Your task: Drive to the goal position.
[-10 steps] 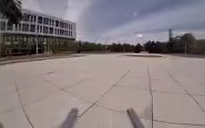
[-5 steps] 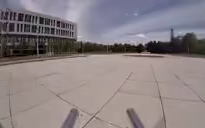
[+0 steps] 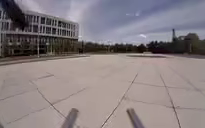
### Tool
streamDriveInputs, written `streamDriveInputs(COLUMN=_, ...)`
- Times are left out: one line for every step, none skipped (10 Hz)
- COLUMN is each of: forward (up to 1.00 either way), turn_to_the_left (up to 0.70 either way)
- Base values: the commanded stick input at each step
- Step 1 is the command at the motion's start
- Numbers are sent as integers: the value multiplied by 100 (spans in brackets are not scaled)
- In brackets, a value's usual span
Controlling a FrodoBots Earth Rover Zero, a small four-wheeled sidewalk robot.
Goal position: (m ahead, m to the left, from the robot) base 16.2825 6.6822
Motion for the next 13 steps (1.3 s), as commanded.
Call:
streamDriveInputs(forward=50, turn_to_the_left=0)
streamDriveInputs(forward=50, turn_to_the_left=-26)
streamDriveInputs(forward=50, turn_to_the_left=-50)
streamDriveInputs(forward=50, turn_to_the_left=-50)
streamDriveInputs(forward=50, turn_to_the_left=-50)
streamDriveInputs(forward=50, turn_to_the_left=-50)
streamDriveInputs(forward=50, turn_to_the_left=-50)
streamDriveInputs(forward=50, turn_to_the_left=0)
streamDriveInputs(forward=50, turn_to_the_left=0)
streamDriveInputs(forward=50, turn_to_the_left=0)
streamDriveInputs(forward=50, turn_to_the_left=0)
streamDriveInputs(forward=50, turn_to_the_left=0)
streamDriveInputs(forward=50, turn_to_the_left=0)
